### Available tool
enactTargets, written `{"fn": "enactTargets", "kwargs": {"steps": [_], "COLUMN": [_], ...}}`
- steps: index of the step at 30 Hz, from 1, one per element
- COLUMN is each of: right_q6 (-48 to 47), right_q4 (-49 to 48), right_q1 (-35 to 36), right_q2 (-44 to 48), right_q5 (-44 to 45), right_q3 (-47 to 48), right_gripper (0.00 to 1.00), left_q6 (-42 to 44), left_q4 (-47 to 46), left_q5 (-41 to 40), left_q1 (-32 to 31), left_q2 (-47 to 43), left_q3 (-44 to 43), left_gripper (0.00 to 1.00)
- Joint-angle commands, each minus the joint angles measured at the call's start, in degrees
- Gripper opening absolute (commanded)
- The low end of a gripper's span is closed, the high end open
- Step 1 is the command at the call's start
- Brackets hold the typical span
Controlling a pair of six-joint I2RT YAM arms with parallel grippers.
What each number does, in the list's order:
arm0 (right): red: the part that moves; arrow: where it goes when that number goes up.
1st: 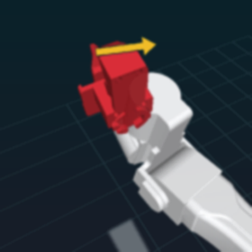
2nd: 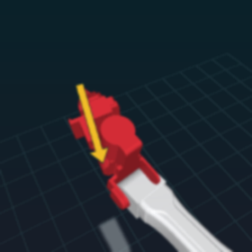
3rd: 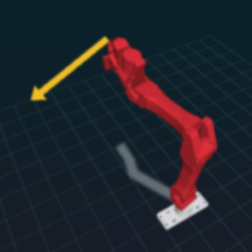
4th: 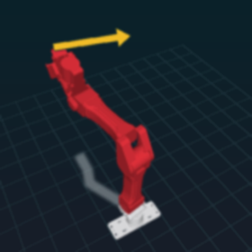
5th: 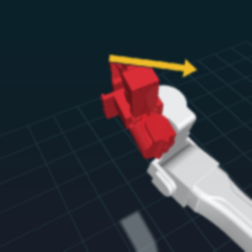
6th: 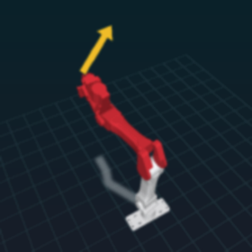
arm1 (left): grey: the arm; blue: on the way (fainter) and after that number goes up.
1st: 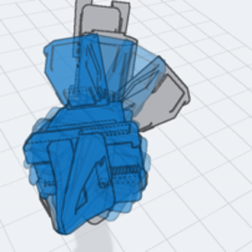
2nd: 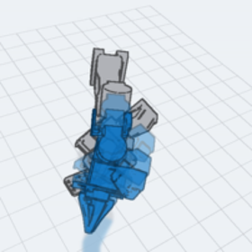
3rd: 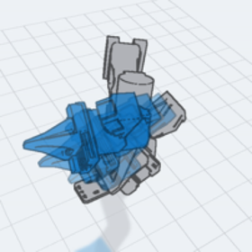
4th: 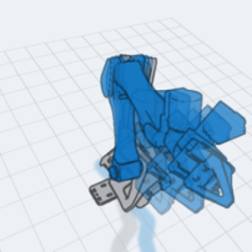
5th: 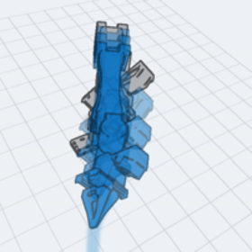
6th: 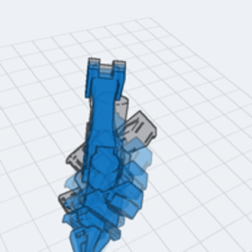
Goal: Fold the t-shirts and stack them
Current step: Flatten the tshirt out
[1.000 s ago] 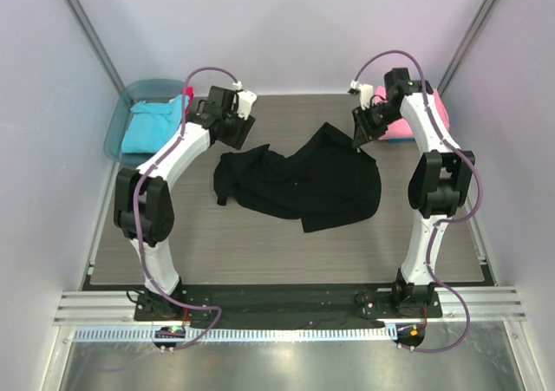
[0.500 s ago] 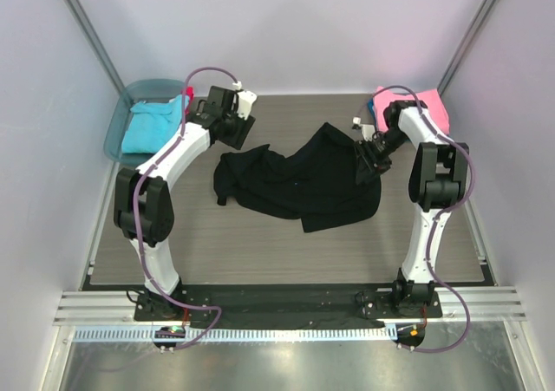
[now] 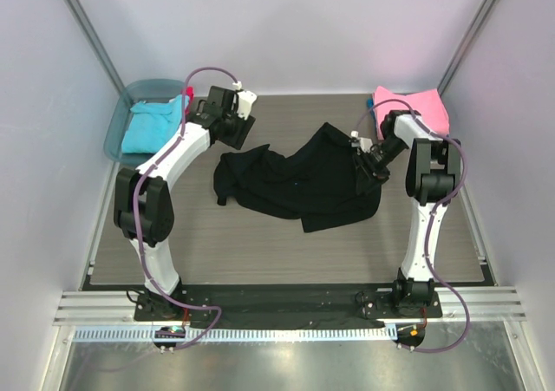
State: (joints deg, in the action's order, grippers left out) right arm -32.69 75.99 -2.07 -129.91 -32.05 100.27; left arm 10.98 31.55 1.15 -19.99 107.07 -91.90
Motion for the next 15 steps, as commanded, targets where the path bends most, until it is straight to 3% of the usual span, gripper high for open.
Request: {"fn": "enactTargets", "kwargs": {"steps": [1, 15], "right_q6": [-0.4, -0.1], "right_q4": [1.5, 2.7], "right_q1": [-0.1, 0.0], "right_q2": [-0.5, -2.6], "right_q5": [-0.6, -4.2], "right_q3": [1.6, 3.3], "right_gripper": [0.52, 0.51], "left_q6": [0.3, 0.1], "left_q4": [-0.7, -0.7], "left_q5": [0.2, 0.4], "left_q1": [-0.1, -0.4], "left_q2": [-1.1, 0.3], "left_q3": [-0.8, -1.8], "left_gripper": [0.56, 0.56]}}
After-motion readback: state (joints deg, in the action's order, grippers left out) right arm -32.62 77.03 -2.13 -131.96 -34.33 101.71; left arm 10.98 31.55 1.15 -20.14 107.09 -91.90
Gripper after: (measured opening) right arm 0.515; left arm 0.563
